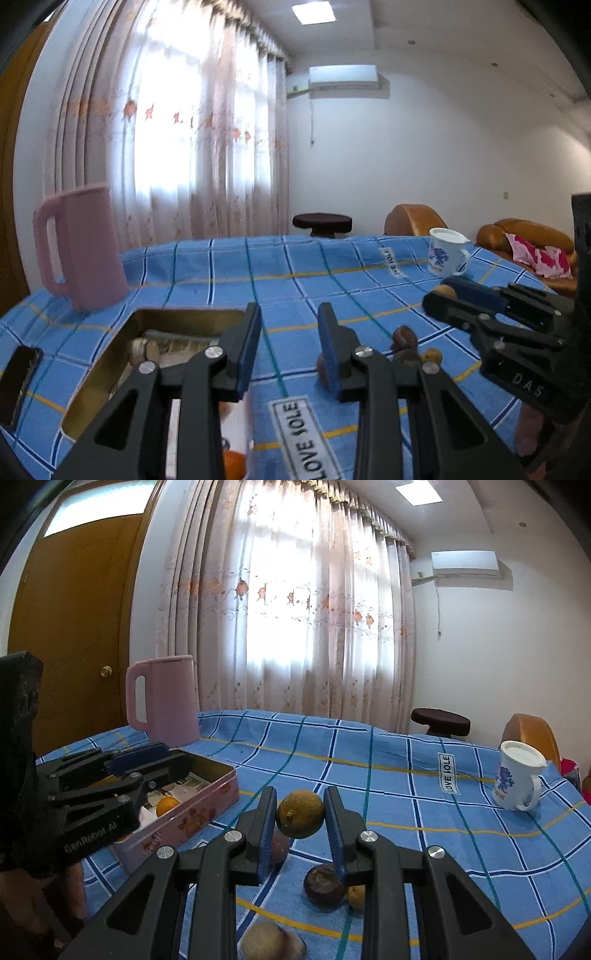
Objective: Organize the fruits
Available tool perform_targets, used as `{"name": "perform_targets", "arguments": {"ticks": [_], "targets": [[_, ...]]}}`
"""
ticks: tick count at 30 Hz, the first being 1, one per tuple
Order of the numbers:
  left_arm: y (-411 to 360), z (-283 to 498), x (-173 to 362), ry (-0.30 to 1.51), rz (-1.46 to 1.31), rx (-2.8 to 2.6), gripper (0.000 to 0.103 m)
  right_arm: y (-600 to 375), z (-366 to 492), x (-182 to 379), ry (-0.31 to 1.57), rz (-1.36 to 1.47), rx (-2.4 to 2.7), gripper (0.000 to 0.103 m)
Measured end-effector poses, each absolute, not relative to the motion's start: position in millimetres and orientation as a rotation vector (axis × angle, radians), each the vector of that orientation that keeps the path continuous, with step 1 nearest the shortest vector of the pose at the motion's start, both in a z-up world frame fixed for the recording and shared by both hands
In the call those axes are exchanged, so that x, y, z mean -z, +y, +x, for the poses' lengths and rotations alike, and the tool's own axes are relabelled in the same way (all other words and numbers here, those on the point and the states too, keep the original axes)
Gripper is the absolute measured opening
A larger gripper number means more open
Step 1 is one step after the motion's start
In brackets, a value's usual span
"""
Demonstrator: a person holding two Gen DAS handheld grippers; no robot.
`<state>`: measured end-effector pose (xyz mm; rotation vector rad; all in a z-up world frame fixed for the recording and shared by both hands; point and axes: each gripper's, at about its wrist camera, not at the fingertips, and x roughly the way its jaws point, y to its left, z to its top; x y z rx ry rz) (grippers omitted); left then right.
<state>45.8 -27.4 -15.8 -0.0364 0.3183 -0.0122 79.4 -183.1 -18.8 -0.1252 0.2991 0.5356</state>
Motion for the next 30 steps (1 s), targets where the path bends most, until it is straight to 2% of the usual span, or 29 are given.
{"name": "perform_targets", "arguments": {"ticks": [2,4,6,9,15,23,26,30], "targets": [[-25.2,44.5,18.8,0.340,-0.047,0.028,0.032,-187.3,79.0,20.1,0.313,-0.110,-0.534,0.028],[-29.6,43.5,21.6,0.370,-0.059,0.064,0.039,-199.3,75.6,21.8,0.326,-0.092,-0.509,0.028],[-38.3,39.9,23.1,0.390,-0.070,0.115,0.058,-216.3,72.4,25.2,0.341,-0.066,-0.479,0.028],[-63.1,33.1,25.4,0.400,-0.042,0.189,0.068,-242.4,63.1,24.1,0.334,-0.019,-0.450,0.028],[-117.3,44.8,44.0,0.542,0.018,0.341,0.068,-265.0,48.3,25.0,0.337,0.010,-0.425,0.028],[-142.6,66.6,62.3,0.692,0.075,0.357,0.065,-280.3,39.1,25.2,0.310,0.041,-0.435,0.028],[-144.6,72.6,67.5,0.738,0.082,0.365,0.037,-278.3,39.8,27.1,0.313,0.040,-0.444,0.028],[-136.9,75.2,67.1,0.738,0.054,0.372,0.036,-273.3,41.9,28.4,0.321,0.035,-0.453,0.028]]}}
